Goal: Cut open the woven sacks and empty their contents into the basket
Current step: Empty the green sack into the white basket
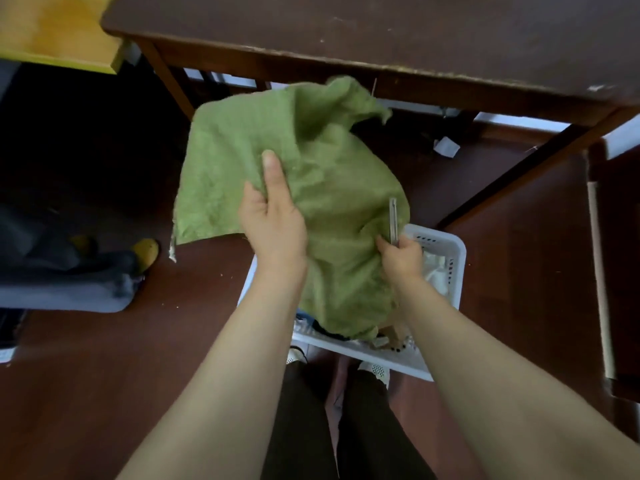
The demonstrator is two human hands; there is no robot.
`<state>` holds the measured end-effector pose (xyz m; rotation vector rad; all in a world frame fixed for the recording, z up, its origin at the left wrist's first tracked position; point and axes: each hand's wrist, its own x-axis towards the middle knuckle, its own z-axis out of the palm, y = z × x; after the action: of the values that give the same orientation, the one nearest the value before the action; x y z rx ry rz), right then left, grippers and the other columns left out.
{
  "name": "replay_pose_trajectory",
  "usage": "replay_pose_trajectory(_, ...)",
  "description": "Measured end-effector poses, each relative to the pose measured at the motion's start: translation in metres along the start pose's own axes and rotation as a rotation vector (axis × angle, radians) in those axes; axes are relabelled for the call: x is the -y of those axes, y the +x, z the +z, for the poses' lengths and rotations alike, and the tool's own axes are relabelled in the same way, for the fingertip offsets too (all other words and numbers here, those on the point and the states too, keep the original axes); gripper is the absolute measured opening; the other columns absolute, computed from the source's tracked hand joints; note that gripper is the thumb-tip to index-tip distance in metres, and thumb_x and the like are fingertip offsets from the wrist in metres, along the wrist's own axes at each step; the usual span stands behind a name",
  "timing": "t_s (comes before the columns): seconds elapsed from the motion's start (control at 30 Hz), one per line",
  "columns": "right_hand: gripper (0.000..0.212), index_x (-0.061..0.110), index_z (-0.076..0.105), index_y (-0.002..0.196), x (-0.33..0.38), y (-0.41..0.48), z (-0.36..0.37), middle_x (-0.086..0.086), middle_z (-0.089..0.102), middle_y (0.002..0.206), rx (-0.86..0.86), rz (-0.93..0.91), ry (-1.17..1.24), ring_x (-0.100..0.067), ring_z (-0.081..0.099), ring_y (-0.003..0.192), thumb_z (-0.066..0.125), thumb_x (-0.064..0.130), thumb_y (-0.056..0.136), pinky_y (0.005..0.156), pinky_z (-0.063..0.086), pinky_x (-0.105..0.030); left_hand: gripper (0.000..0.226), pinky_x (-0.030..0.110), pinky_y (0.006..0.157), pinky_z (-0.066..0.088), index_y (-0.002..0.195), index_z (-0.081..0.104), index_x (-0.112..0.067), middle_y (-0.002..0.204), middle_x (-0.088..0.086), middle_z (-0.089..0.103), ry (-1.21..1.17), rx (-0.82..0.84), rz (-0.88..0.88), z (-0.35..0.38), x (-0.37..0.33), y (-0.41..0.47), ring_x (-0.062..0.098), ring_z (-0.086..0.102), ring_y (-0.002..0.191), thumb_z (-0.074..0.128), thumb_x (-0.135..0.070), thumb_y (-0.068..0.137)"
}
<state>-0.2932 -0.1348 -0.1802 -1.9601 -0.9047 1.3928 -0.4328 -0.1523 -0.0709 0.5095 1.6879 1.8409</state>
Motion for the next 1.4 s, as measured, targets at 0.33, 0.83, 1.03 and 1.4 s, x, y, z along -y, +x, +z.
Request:
replay_pose_trajectory(0.33, 0.008, 0.017, 0.068, 0.077, -0.006, 0.020, -0.020, -0.014, 0.071, 0.092, -0.002, 0.035, 0.171, -0.032, 0.068, 0.089, 0.069, 0.020, 0.084, 0.084, 0.055, -0.046, 0.029, 0.034, 0.067, 0.044, 0.071, 0.048, -0.018, 0.073, 0.004, 0.050, -0.164, 0.137, -0.049, 0.024, -0.013, -0.003, 0.019, 0.047, 0.072, 0.050, -0.032, 0.096)
replay_pose_trajectory(0.83, 0.023, 0.020, 0.053, 0.061, -0.044, 0.041, -0.024, -0.004, 0.054, 0.064, -0.301, 0.184, 0.079, -0.026, 0.053, 0.066, 0.055, 0.014, 0.083, 0.063, 0.045, -0.036, 0.060, 0.045, 0.078, 0.059, 0.107, 0.061, -0.007, 0.103, 0.006, 0.071, 0.042, -0.036, -0.682, -0.037, 0.035, 0.007, 0.022, 0.072, 0.088, 0.076, -0.053, 0.071)
replay_pose_trajectory(1.03, 0.036, 0.011, 0.052, 0.069, -0.039, 0.071, 0.003, 0.001, 0.053, 0.069, -0.200, 0.071, -0.008, -0.014, 0.051, 0.065, 0.070, 0.039, 0.083, 0.069, 0.043, -0.030, 0.027, 0.039, 0.067, 0.057, 0.104, 0.065, -0.003, 0.091, 0.016, 0.070, 0.267, 0.034, -0.904, -0.073, 0.073, -0.002, 0.028, 0.068, 0.074, 0.067, 0.000, 0.078)
replay_pose_trajectory(1.4, 0.031, 0.018, 0.047, 0.058, -0.032, 0.058, 0.055, 0.003, 0.034, 0.051, -0.115, 0.044, 0.190, -0.015, 0.033, 0.049, 0.061, 0.011, 0.085, 0.048, 0.028, -0.030, 0.042, 0.029, 0.082, 0.049, 0.107, 0.063, -0.019, 0.100, -0.003, 0.070, 0.482, 0.114, -0.815, -0.100, 0.100, 0.024, 0.013, 0.066, 0.090, 0.074, -0.045, 0.076)
